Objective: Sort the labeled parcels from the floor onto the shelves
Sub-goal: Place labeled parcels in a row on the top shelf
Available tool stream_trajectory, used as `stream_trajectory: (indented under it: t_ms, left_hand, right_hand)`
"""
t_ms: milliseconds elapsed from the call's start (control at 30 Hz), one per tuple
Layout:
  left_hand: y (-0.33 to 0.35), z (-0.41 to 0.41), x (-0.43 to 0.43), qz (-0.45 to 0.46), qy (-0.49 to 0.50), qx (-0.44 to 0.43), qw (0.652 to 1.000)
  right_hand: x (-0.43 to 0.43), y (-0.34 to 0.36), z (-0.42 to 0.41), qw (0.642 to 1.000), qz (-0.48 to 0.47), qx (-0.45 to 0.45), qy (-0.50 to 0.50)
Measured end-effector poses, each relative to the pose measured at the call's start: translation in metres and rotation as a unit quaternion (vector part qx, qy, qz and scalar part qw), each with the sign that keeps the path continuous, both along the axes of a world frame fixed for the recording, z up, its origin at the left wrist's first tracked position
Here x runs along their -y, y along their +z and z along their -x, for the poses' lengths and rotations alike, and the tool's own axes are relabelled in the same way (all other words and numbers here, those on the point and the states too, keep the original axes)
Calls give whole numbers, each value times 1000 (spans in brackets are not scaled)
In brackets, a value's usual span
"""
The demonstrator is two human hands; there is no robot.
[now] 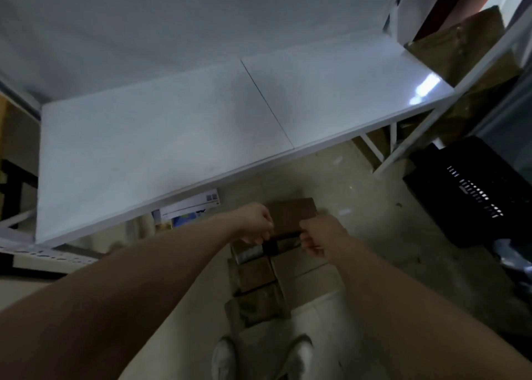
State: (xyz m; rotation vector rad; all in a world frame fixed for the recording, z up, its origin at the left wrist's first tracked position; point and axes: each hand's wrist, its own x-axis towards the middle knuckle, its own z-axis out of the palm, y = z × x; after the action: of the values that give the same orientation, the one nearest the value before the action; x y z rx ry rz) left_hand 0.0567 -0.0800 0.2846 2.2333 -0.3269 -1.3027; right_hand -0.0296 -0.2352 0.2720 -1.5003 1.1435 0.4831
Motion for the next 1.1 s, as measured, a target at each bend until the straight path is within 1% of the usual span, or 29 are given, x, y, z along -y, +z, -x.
stream_trajectory:
  t_ms: [100, 200, 267, 333, 367, 433, 500, 567, 633, 700, 767, 833, 900, 1000, 1100]
  left_hand:
    - [-51, 5, -4, -18, -6, -21, 1000]
    - [-105, 6, -14, -24, 7, -40, 999]
    - [-144, 3, -24, -37, 27, -35, 998]
    - [-186, 2, -37, -59, 34, -19, 998]
    - [-203, 1, -44, -71, 24, -8, 997]
    - [-241, -1, -57, -105, -29, 8, 994]
    - [-284, -2, -67, -158, -93, 23, 983]
    - [-326, 0, -71, -192, -155, 35, 968]
    - [-365, 4, -69, -197, -222, 51, 953]
    - [-400, 6, -64, -189, -253, 65, 947]
    - [-431, 9, -55, -176, -283, 80, 939]
    - [-457, 14, -46, -170, -335, 85, 923]
    - [-479, 21, -40, -164, -371, 81, 910]
    - [-507, 31, -35, -192, -367, 130, 901]
    - [-512, 36, -34, -224, -304, 147, 914]
  right_hand:
    - [-14, -47, 9, 998, -40, -39, -4]
    - [-31, -104, 8, 997, -50, -48, 27]
    - [-44, -147, 2, 992, -3, -35, 123]
    - [-60, -191, -4, 972, 47, -18, 228]
    - [-66, -207, -6, 963, 51, -17, 265]
    - [-78, -239, -12, 939, 62, -24, 337]
    - [-90, -276, -23, 921, 75, -38, 380]
    - [-97, -307, -35, 911, 87, -46, 399]
    - [-100, -339, -45, 905, 110, -42, 408]
    - [-97, -364, -54, 904, 123, -33, 408]
    - [-95, -387, -61, 911, 119, -25, 394]
    - [-94, -408, -67, 922, 120, -15, 369]
    - [-92, -426, -74, 920, 132, -14, 370]
    - [-88, -442, -84, 907, 158, -9, 390]
    - [-84, -439, -85, 918, 162, 3, 361]
